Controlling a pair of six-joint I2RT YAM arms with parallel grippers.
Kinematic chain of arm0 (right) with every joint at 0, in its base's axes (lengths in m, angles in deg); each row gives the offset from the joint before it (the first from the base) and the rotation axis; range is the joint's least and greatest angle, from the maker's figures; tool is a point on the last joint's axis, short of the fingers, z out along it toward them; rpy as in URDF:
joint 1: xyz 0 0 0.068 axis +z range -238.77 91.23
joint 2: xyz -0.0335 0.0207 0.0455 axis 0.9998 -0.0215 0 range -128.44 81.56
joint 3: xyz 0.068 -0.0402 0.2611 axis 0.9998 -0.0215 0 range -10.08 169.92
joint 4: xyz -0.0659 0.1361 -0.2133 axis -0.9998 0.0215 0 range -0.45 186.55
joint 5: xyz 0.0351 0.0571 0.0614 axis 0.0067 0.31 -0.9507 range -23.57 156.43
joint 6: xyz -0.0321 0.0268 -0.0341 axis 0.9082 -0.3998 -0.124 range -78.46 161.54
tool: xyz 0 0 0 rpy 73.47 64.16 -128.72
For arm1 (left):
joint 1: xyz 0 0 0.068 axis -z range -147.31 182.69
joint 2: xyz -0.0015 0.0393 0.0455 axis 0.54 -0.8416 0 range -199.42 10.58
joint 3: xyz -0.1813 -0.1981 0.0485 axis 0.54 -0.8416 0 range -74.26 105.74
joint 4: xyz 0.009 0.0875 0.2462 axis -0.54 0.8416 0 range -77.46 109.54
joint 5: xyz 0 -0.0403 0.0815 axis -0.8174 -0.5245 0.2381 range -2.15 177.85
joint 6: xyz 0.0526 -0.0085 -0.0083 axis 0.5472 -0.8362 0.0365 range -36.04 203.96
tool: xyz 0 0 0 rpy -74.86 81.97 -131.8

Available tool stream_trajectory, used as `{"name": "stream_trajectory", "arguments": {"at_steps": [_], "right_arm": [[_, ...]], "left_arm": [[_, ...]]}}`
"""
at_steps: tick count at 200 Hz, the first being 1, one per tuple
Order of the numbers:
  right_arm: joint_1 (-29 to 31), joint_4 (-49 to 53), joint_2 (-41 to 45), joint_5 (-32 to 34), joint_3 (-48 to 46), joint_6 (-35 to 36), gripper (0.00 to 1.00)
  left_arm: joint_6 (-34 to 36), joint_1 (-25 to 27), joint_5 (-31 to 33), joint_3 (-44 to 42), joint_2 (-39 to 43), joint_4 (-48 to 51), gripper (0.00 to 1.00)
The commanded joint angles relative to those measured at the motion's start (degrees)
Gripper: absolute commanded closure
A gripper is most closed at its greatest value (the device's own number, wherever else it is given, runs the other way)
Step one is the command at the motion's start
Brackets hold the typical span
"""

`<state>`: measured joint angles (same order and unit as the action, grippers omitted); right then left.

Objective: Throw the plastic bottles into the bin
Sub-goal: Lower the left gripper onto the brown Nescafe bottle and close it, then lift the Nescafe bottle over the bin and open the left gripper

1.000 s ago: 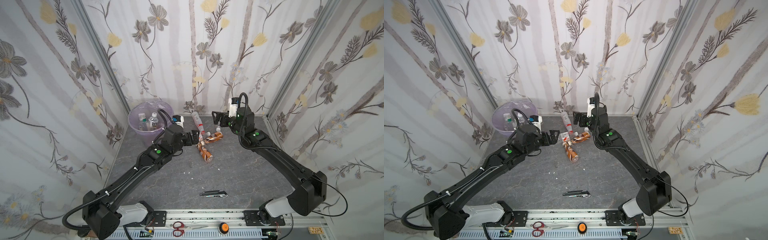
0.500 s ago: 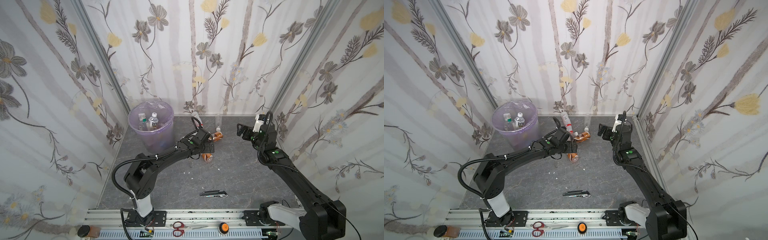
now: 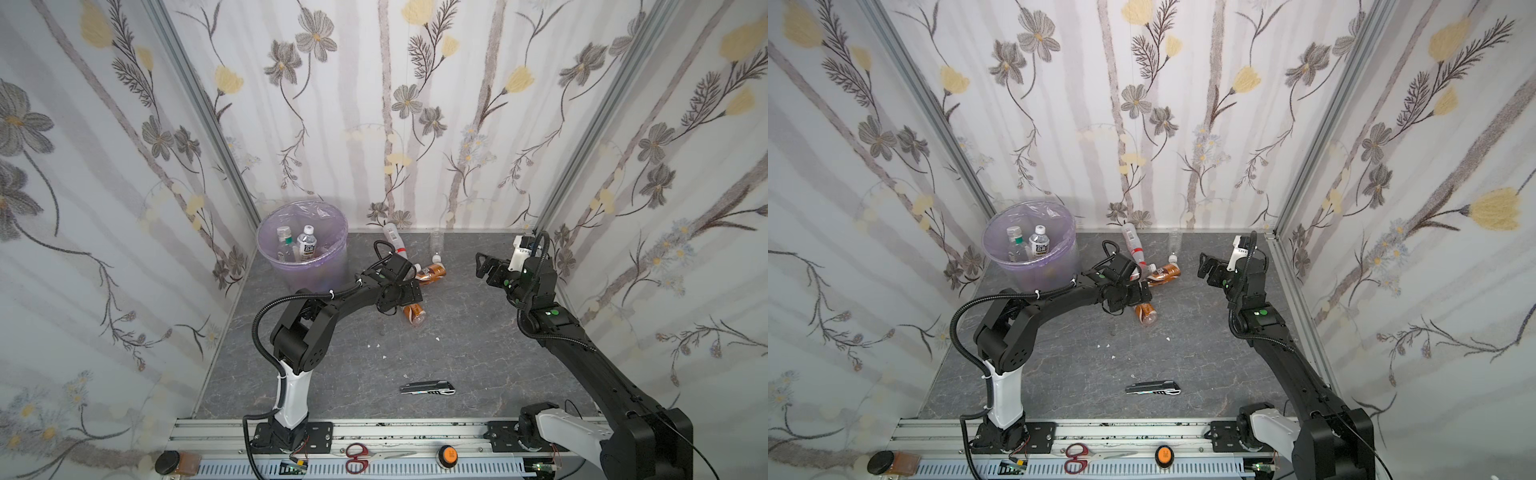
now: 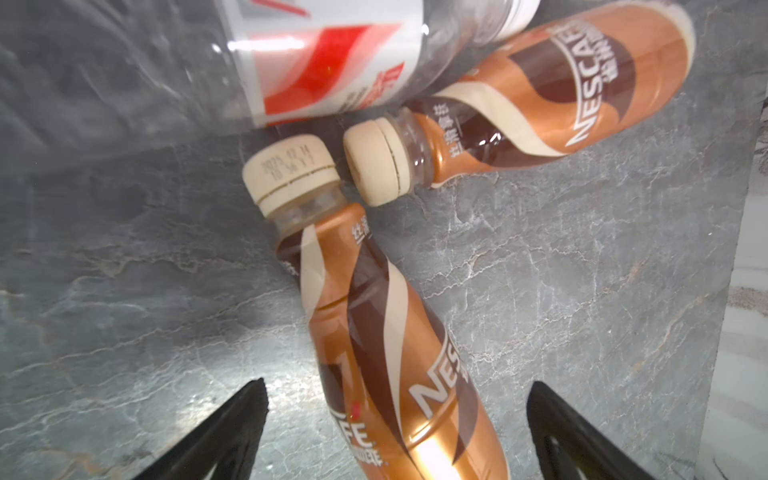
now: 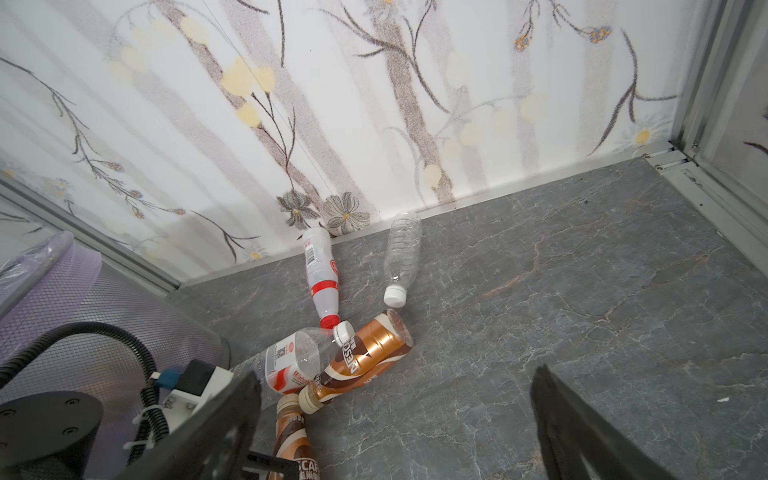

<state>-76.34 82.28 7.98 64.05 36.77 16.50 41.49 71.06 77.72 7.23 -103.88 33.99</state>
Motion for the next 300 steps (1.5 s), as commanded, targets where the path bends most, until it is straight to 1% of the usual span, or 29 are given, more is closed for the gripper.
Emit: {"name": "stream_trajectory", "arguments": {"at_steps": [1,10,43,57,89,122,151,161,168,243,271,300], "right_arm": [[0.3,-5.3,-1.1,-6.6,-0.7,-1.9,0.00],[0.6,-5.9,-1.4,-7.5,-1.4,-2.2,0.00],[2.1,-6.1,-1.6,-7.1,-3.3,-2.4,0.00],[2.5,-6.3,-1.9,-7.1,-5.6,-2.8,0.00],[3.0,-7.0,-1.6,-7.0,-6.7,-3.4,0.00],[4.6,-6.0,-3.0,-6.3,-6.6,-2.4,0.00],[5.1,-6.7,-4.5,-6.6,-7.3,-2.9,0.00],[5.4,-7.1,-4.5,-6.6,-7.5,-3.1,0.00],[5.5,-7.1,-4.5,-6.4,-7.4,-3.1,0.00],[6.4,-7.2,-4.0,-7.6,-6.5,-1.6,0.00],[7.7,-8.2,-2.2,-7.4,-6.6,-0.5,0.00],[7.8,-8.5,-2.4,-6.9,-6.0,-0.9,0.00]], "left_arm": [[-1.1,0.2,-1.5,1.1,-1.6,0.2,0.00],[-0.9,0.2,-1.6,1.5,-2.1,0.3,0.00],[-0.5,0.3,-0.8,1.7,-2.7,0.3,0.00],[-0.2,0.2,-0.7,1.9,-3.5,0.4,0.03],[0.1,0.3,-0.3,1.9,-4.3,0.4,0.08],[0.8,0.2,0.8,1.6,-4.6,0.4,0.18],[1.3,0.2,1.6,1.0,-4.5,0.5,0.30],[1.4,0.2,2.2,0.5,-3.8,0.5,0.36],[1.5,0.2,2.5,0.1,-3.2,0.5,0.38],[2.1,0.2,4.5,-3.4,3.9,0.6,0.44],[4.1,0.9,6.3,-2.0,10.6,0.7,0.44],[8.3,1.5,11.9,3.4,20.0,0.9,0.46]]}}
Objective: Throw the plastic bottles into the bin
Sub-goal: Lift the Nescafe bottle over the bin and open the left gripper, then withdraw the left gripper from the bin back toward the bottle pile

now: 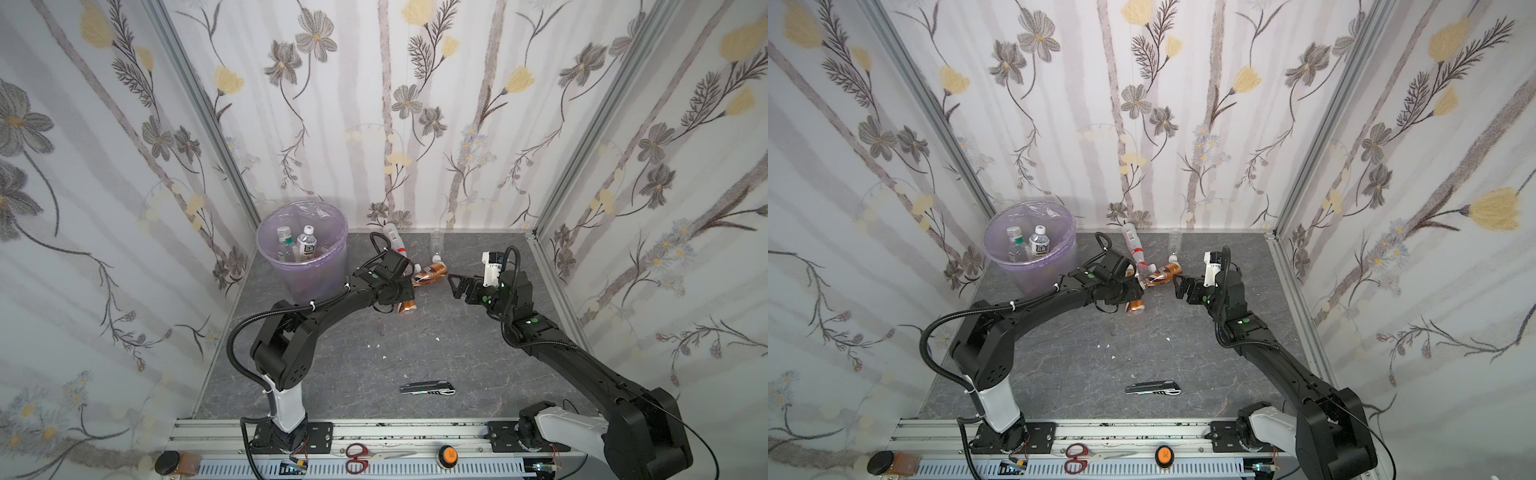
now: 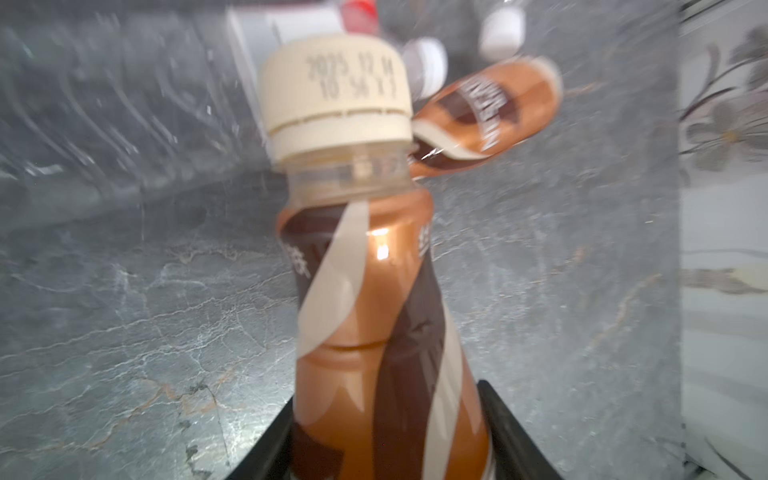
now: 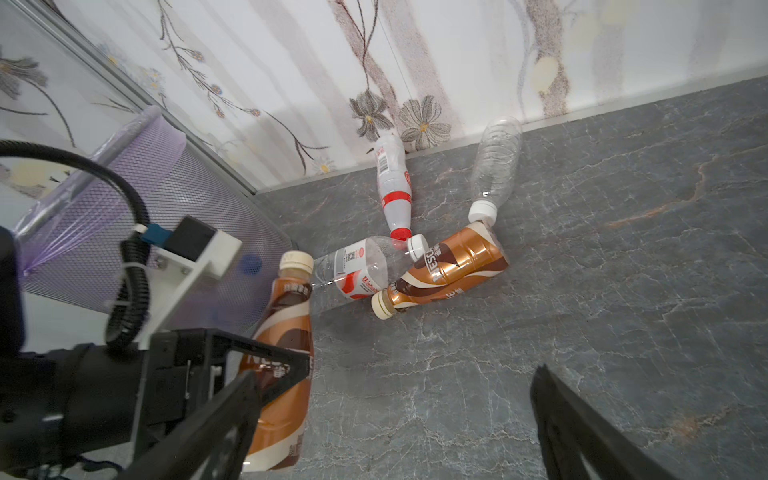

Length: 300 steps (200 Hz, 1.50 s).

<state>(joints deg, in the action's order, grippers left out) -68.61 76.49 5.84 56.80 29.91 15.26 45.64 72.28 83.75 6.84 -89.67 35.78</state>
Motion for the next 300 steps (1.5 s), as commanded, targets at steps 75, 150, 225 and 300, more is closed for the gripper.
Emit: {"name": "stream_trajectory", "arguments": {"at_steps": [75,150,225,300], "right_arm": [[8.0,-4.7,2.2,-4.6,5.1,8.9,0.00],[20.2,-3.9,0.3,-5.2,15.2,16.9,0.00],[20.4,-5.4,-0.3,-3.2,14.1,15.0,0.00],[20.4,-7.2,-2.0,-2.3,13.1,14.2,0.00]], "left_arm": [[25.4,-0.7,30.9,22.0,22.0,-1.4,0.45],[31.0,-13.1,30.2,26.8,22.8,-1.9,0.46],[23.0,-26.8,20.6,13.3,19.4,-5.8,0.38],[19.9,-22.8,17.2,27.3,18.5,8.3,0.00]]}}
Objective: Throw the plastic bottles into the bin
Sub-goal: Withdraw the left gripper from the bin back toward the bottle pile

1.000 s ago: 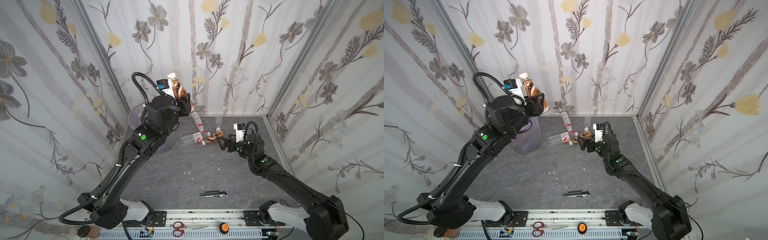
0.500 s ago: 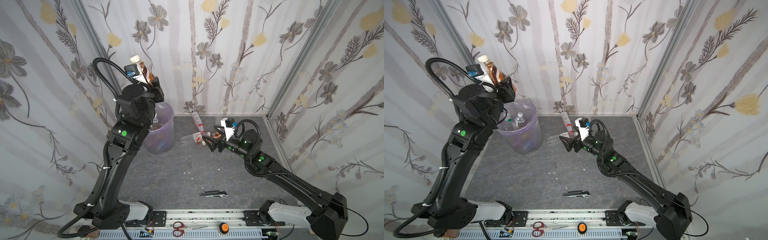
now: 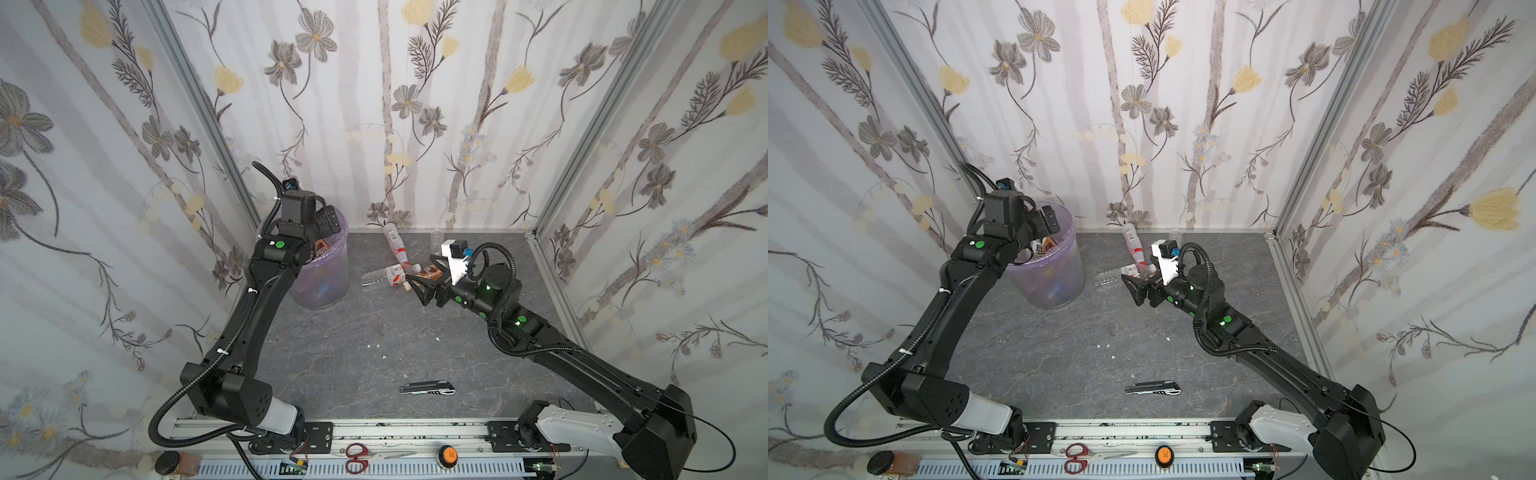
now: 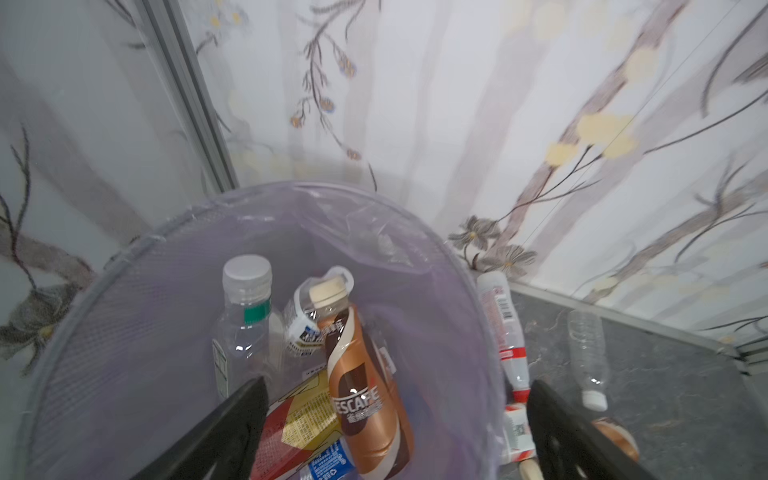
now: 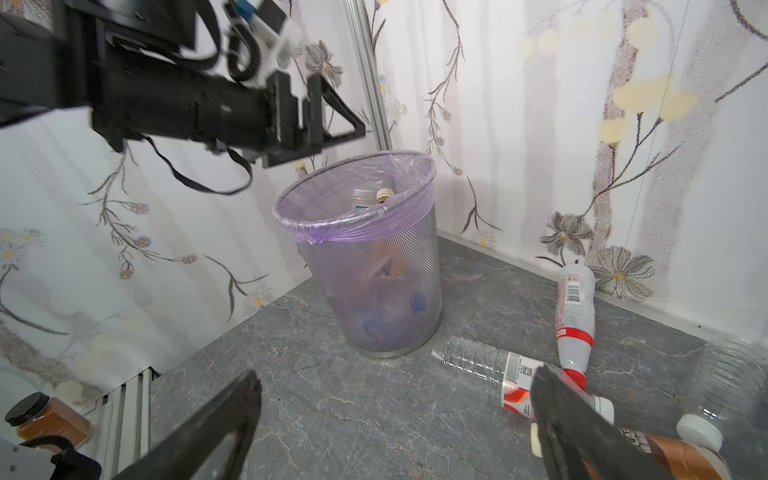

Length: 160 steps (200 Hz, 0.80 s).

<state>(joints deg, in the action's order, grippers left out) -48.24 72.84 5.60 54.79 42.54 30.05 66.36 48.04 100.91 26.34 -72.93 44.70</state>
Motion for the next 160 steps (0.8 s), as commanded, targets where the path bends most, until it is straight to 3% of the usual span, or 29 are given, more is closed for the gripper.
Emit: {"name": "stream_trajectory", "arguments": {"at_steps": [1,23,55,93,126,160], "right_arm": [[0.1,-3.6,-1.8,-0.2,0.5,-0.7,0.00],[0.1,-4.9,-3.2,0.7,0.9,-2.4,0.00],[-0.5,-3.0,-3.1,8.2,0.7,-4.0,0.00],[-7.5,-1.2,-1.1,10.8,-1.5,-10.7,0.00],[-16.6,0.0,3.1,10.1,-6.0,-16.5,0.00],[-21.6,3.0,6.3,10.0,-8.5,-18.5,0.00]], "left_arm": [[-0.8,1.5,0.0,8.0,1.8,-0.7,0.00],[-1.0,4.5,0.0,9.3,1.7,-0.8,0.00],[-2.3,14.1,1.1,5.2,0.4,-1.3,0.00],[-4.6,21.6,1.8,-4.0,-6.0,-1.8,0.00],[0.6,23.5,3.4,-5.6,-13.1,-1.7,0.00],[10.6,23.7,5.5,-2.9,-21.6,-0.6,0.00]]}}
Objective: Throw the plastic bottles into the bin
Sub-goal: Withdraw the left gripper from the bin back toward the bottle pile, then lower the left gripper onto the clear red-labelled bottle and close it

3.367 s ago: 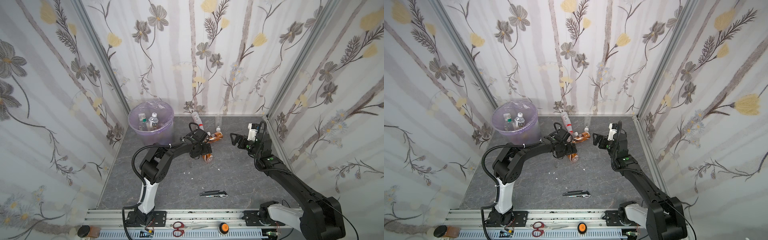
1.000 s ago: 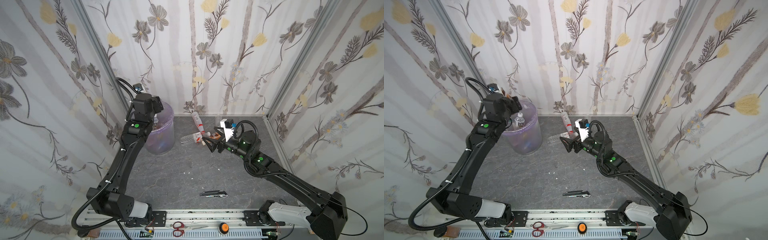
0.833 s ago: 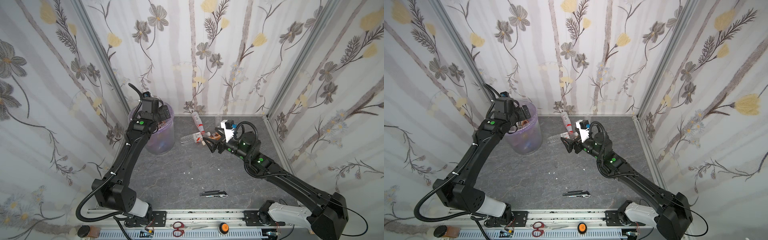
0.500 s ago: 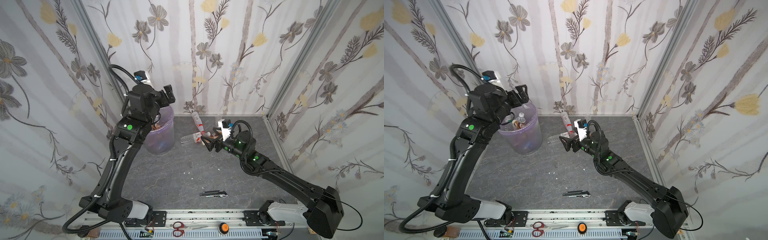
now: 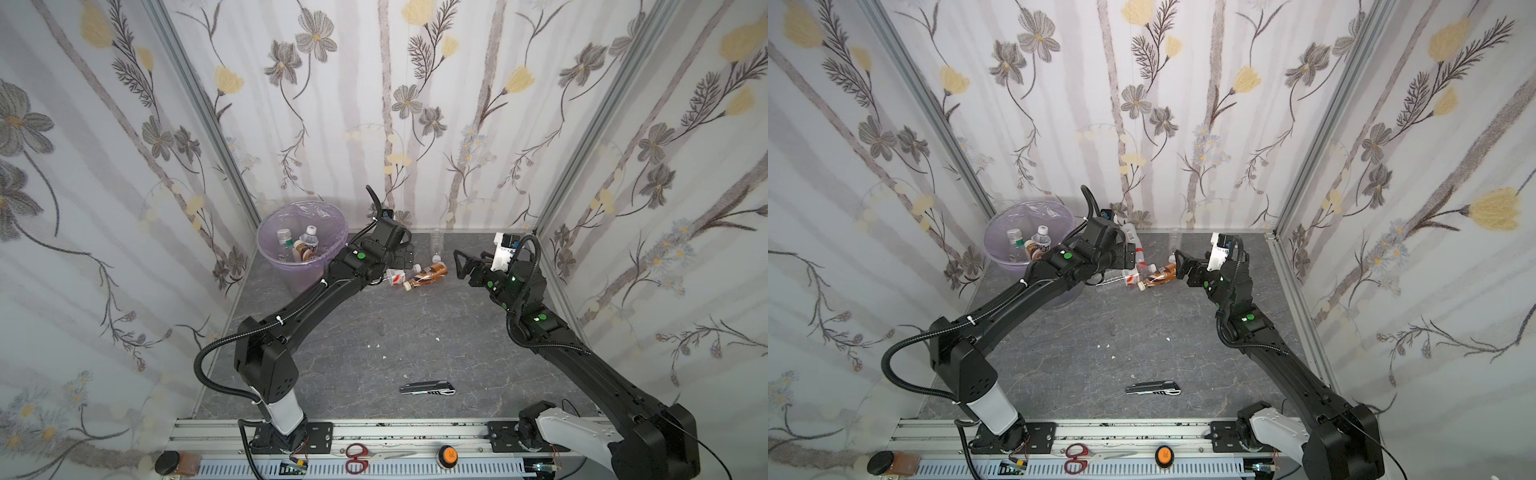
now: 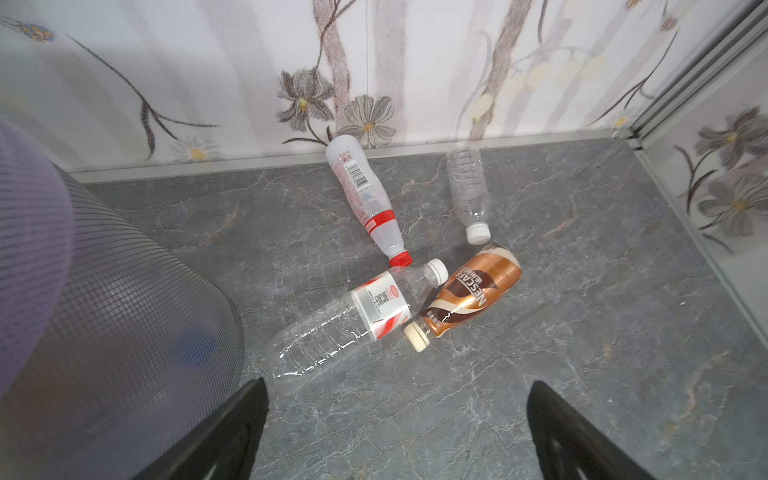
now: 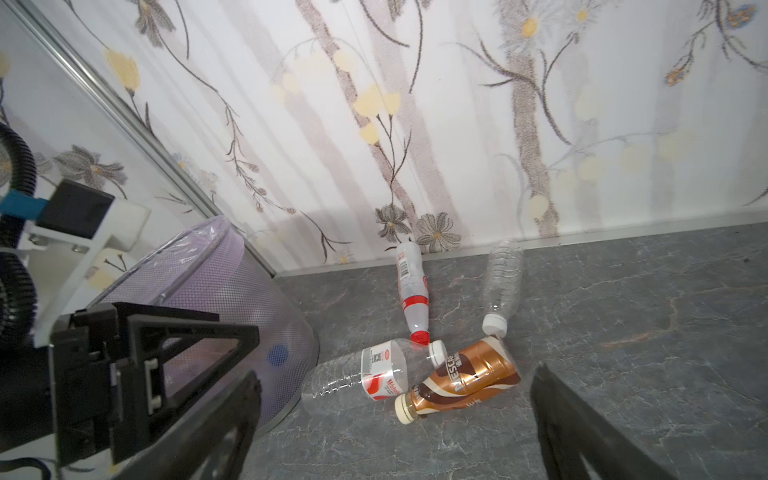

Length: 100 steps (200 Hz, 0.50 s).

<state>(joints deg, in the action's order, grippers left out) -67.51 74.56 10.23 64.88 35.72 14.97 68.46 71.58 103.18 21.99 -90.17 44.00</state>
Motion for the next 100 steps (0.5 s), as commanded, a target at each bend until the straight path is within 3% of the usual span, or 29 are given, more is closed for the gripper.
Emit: {"name": "stream_trajectory", "arguments": {"at_steps": [1,42,100], "right_arm": [[-2.4,1.2,1.8,-0.2,-1.9,-3.6,0.00],[-6.1,0.4,4.3,-3.4,-6.1,-6.1,0.00],[-7.1,-0.9,3.3,-6.1,-7.1,-7.2,0.00]], "left_arm": [[8.9,0.1,3.3,1.5,-4.6,0.1,0.00],[23.4,0.0,8.4,1.8,-13.4,0.9,0.00],[29.5,-3.0,3.5,3.2,-19.7,2.6,0.00]]}}
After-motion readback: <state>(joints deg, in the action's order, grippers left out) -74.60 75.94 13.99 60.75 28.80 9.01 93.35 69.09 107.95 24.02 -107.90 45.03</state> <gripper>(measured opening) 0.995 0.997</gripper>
